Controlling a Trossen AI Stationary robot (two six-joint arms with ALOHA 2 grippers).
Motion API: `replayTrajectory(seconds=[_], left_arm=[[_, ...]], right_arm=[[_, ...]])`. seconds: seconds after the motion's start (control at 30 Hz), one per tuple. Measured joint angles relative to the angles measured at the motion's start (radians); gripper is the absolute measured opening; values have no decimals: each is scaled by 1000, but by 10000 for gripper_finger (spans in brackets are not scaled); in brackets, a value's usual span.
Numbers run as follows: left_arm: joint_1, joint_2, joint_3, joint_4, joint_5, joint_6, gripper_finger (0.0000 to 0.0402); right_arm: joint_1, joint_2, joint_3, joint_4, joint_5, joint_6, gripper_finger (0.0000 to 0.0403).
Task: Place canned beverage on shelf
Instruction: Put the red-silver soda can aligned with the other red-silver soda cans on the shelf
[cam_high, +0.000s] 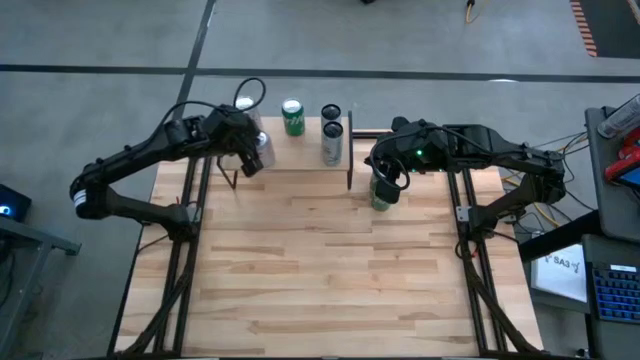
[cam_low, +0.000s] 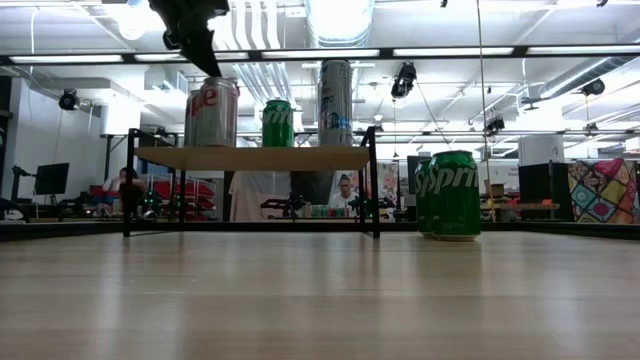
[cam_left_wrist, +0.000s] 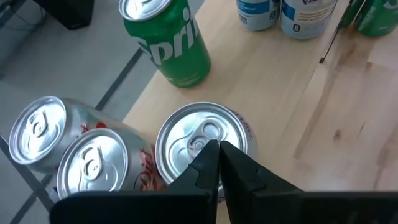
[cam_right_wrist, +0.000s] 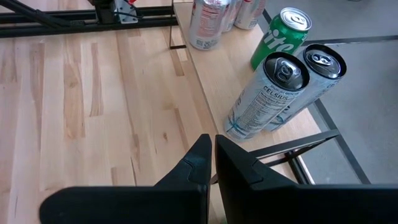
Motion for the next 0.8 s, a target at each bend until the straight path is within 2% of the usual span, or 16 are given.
replayTrajectory(seconds=[0.37,0.6,0.8], left_arm=[[-1,-10,-1,-6,1,-30,0],[-6,-20,-3,107,79,29,0],[-6,32,-3,184,82,38,0]], right_arm=[[0,3,-10,1,0,-2,12],[0,8,-14,11,0,-9,12],[0,8,-14,14,0,-15,12]])
